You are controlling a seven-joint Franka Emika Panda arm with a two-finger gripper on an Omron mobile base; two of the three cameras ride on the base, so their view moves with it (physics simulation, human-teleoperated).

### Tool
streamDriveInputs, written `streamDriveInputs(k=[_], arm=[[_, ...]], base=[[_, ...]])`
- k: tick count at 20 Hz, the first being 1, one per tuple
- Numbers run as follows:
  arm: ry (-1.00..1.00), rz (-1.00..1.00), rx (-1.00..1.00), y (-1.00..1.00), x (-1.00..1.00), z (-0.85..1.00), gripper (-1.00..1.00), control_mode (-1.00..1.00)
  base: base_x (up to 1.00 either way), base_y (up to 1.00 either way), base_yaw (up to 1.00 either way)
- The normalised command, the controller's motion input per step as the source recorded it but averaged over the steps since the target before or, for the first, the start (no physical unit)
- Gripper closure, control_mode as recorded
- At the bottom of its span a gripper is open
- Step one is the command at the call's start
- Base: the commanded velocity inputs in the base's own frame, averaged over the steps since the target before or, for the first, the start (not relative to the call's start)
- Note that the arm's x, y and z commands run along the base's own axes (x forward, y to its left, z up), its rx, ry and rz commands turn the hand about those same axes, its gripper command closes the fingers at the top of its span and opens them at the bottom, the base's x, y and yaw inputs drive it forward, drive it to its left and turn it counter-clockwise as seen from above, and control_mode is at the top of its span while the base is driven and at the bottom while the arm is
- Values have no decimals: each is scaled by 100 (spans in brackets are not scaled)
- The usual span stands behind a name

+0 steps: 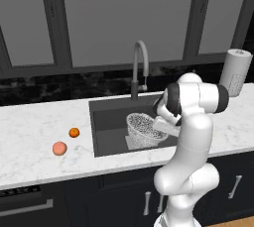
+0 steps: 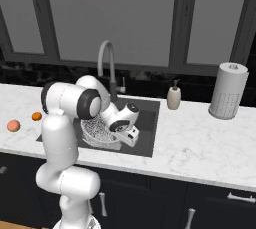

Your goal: Put the colander in the sink, put the peach, tangerine in the colander, and turn on the sink faucet and pour water over the colander.

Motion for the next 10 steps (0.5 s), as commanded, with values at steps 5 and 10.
streamDriveInputs(k=[5,10], arm=[[0,-28,0,8,0,0,100,-100],[6,-47,0,0,0,-1,100,-100]], base=[[0,0,0],[0,0,0]])
